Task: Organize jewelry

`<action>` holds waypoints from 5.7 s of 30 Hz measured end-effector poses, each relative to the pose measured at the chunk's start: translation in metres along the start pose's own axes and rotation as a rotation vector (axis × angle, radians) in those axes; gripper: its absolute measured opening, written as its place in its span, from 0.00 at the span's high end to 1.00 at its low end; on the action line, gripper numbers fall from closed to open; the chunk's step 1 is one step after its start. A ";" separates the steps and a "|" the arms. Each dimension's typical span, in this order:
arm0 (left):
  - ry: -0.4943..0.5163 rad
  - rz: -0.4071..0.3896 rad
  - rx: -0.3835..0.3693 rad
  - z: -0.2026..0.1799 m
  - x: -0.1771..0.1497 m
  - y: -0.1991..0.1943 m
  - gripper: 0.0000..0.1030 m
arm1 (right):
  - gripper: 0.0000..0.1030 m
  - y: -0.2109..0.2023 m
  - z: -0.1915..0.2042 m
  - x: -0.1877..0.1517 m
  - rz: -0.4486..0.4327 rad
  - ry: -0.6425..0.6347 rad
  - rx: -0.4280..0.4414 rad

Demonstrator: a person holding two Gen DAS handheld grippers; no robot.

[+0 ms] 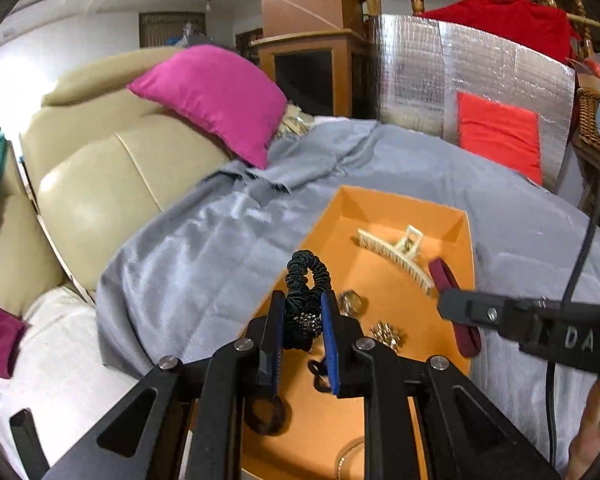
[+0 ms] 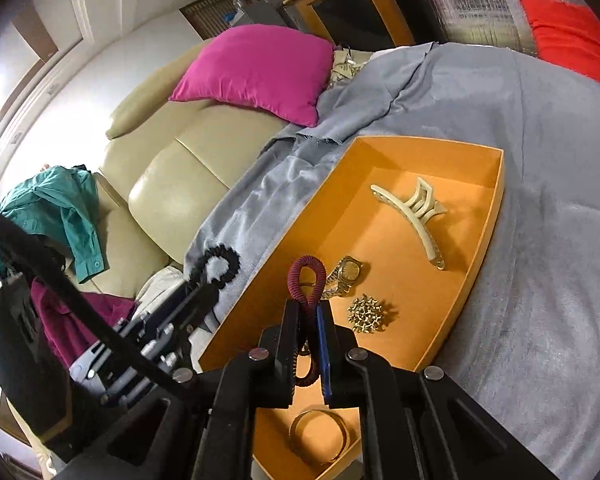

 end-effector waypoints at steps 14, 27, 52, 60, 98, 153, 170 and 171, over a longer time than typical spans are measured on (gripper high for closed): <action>-0.030 0.163 -0.190 -0.029 -0.033 0.040 0.82 | 0.90 0.061 -0.034 0.031 0.099 0.040 -0.045; -0.027 0.273 -0.241 -0.054 -0.051 0.067 0.81 | 0.87 0.114 -0.053 0.042 0.138 0.043 -0.126; -0.061 0.196 -0.190 -0.023 -0.039 0.039 0.37 | 0.45 0.076 -0.056 0.057 0.012 0.093 -0.110; -0.040 0.181 -0.085 -0.006 -0.037 0.022 0.36 | 0.45 0.050 -0.044 0.051 -0.021 0.065 -0.090; 0.116 -0.099 0.066 -0.020 0.010 -0.171 0.21 | 0.44 -0.209 0.030 -0.087 -0.286 -0.159 -0.252; 0.081 -0.122 0.114 0.010 0.004 -0.195 0.21 | 0.38 -0.193 0.068 -0.100 -0.325 -0.259 -0.301; 0.099 -0.091 0.089 -0.006 0.013 -0.170 0.21 | 0.38 -0.189 0.044 -0.078 -0.335 -0.197 -0.275; 0.108 -0.087 0.069 -0.015 0.015 -0.167 0.21 | 0.38 -0.195 0.034 -0.073 -0.343 -0.178 -0.281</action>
Point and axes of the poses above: each gripper's, at about its wrist camera, not at the fingertips, and y roughly the way its jaws point, z to its left, x to its top, the point moved 8 cm from there along y, roughly the way its jaws point, and after that the axes turned 9 degrees about y, right-handed, at the moved point
